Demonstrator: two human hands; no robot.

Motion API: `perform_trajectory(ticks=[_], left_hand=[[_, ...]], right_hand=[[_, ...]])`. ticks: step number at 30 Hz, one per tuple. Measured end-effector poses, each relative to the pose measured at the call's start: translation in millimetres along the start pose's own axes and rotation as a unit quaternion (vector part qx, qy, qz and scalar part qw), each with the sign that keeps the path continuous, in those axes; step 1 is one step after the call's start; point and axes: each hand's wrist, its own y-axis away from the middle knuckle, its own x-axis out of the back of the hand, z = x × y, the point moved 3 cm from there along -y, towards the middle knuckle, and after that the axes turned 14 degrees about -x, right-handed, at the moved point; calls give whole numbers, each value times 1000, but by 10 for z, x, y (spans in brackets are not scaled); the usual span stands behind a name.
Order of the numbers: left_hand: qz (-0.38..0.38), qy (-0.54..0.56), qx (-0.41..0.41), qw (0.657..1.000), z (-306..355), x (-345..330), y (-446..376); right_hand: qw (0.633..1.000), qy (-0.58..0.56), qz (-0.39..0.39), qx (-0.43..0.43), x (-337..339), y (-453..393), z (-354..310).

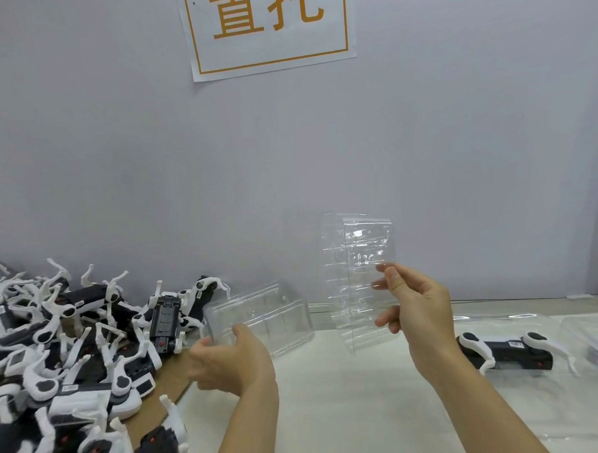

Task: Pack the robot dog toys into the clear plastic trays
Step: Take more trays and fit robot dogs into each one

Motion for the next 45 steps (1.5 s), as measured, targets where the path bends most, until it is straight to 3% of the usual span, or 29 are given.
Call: perform_trajectory(ticks=[12,17,21,24,30,37,40,45], left_hand=[[-139,7,87,986,-82,-73,73],[-191,2,53,980,-51,-156,148],[-244,-75,-2,967,-35,-211,199],[-233,-91,-20,968,-55,-215,149],[-142,-138,-21,980,-84,-120,21],[-103,-30,-14,994,-135,-90,-17],[-122,0,-2,993,-130,-111,10],[-221,-31,-13,975,-61,-183,58]], right_hand=[[1000,4,-8,-12,4,2,9],[1000,4,-3,-17,13,2,14],[1000,7,19,-14,37,1,5],[998,11,53,-9,72,-5,-2],[997,-31,72,-16,114,-18,-3],[998,-41,53,-21,114,-25,-3],[998,-45,34,-21,115,-21,-6],[998,-46,-11,-32,96,-30,15]])
